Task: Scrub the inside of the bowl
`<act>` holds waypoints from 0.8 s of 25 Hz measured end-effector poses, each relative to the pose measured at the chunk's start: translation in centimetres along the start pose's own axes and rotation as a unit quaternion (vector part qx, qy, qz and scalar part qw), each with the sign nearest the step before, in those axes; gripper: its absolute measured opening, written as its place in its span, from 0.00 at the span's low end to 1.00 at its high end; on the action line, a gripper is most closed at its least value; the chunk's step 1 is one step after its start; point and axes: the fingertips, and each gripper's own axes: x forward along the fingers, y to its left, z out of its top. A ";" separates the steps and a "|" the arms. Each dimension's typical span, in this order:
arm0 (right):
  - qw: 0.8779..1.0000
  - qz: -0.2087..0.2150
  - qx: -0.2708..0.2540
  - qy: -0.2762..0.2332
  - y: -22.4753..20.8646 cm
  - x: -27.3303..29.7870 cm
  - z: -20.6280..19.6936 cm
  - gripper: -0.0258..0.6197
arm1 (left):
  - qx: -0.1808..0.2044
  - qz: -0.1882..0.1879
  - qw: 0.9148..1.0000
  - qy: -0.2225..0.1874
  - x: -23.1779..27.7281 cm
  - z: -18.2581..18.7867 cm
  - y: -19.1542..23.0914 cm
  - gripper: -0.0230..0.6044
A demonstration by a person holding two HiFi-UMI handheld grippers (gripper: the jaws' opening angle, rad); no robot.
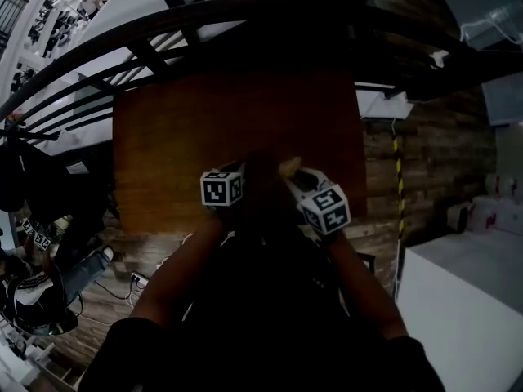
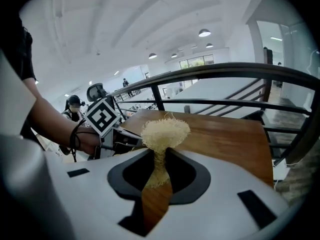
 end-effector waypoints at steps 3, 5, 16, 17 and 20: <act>1.000 0.001 -0.002 -0.005 -1.1 0.0 -0.2 0.16 | -0.019 0.015 1.000 0.006 1.8 -1.4 1.0 0.05; 1.000 0.004 -0.012 -0.012 -1.6 0.2 0.0 0.16 | -0.032 0.023 0.999 0.008 3.0 -2.3 1.7 0.05; 0.998 0.050 -0.030 0.032 -3.5 1.3 -1.9 0.16 | -0.048 0.055 0.997 0.007 6.2 -4.6 2.8 0.05; 0.997 0.053 -0.031 0.035 -3.7 1.3 -1.9 0.16 | -0.054 0.052 0.997 0.000 6.5 -4.4 2.7 0.05; 0.997 0.059 -0.034 0.039 -4.3 1.2 -2.0 0.16 | -0.064 0.046 0.997 -0.013 6.8 -3.9 2.2 0.05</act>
